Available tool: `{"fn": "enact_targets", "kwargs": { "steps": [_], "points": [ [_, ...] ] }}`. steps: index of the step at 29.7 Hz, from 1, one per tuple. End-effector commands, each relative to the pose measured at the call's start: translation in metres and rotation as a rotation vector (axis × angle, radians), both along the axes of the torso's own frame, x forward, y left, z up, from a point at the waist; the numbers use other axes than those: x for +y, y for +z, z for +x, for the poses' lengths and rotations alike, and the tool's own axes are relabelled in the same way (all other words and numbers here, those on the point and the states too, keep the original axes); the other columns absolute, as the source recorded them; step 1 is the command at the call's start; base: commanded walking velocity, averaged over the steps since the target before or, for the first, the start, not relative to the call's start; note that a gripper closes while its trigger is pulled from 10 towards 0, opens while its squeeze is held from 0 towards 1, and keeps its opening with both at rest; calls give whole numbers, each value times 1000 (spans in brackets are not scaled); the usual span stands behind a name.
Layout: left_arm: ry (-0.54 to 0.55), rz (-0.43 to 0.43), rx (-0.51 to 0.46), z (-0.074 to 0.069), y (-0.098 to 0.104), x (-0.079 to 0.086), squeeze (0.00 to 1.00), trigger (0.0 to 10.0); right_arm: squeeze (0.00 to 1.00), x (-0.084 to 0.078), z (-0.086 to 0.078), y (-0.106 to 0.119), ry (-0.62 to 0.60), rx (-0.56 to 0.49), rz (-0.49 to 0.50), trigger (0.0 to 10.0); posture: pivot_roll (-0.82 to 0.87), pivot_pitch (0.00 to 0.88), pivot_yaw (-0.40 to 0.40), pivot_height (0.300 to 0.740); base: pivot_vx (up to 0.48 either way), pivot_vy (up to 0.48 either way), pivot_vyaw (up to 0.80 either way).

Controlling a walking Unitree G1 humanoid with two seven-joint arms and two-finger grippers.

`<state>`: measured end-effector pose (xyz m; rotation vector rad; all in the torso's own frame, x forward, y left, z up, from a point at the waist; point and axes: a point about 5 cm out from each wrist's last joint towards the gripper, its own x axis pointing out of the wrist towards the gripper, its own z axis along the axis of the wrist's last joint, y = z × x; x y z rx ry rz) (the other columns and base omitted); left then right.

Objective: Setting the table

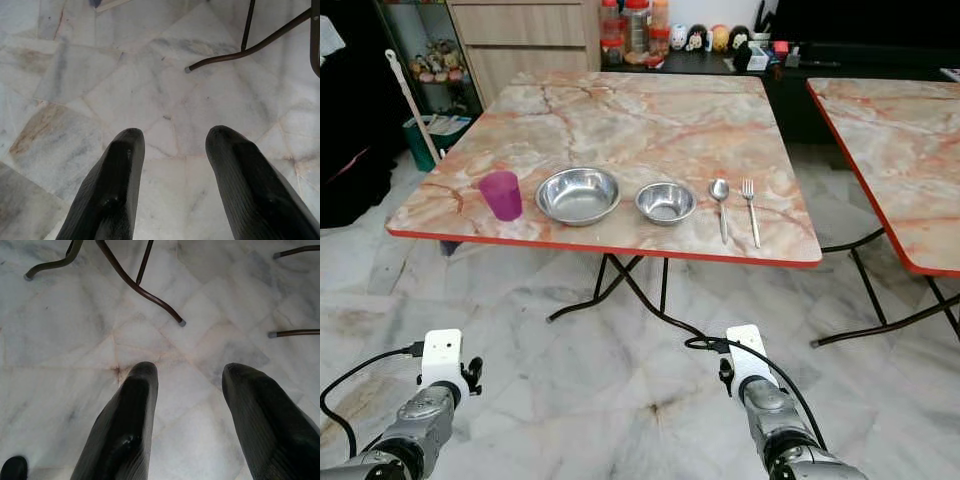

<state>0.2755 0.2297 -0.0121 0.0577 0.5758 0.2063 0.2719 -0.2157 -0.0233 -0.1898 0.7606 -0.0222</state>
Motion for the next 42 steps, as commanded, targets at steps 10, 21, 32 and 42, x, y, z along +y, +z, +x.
{"fn": "enact_targets", "kwargs": {
  "steps": [10, 21, 32, 42],
  "points": [
    [-24, 8, 2, 4, 2, -3, 0, 10000, 0, 1, 4, 3, 7, -11, -5, 10000, -14, 0, 11, 740, 311, 0, 0],
    [-33, 6, 5, 5, 2, -5, 0, 10000, 0, 0, 4, 4, 7, -10, -7, 10000, -15, 0, 11, 740, 301, 0, 0],
    [34, 65, -117, 14, 19, 7, 0, 10000, 0, 2, 4, 3, 9, -5, -8, 10000, -14, 0, 10, 740, 50, 0, 0],
    [145, 80, -503, 38, 76, 24, 0, 10000, 0, 6, 10, 7, 22, -9, -8, 10000, 1, 0, 3, 740, 0, 0, 0]
  ]
}}
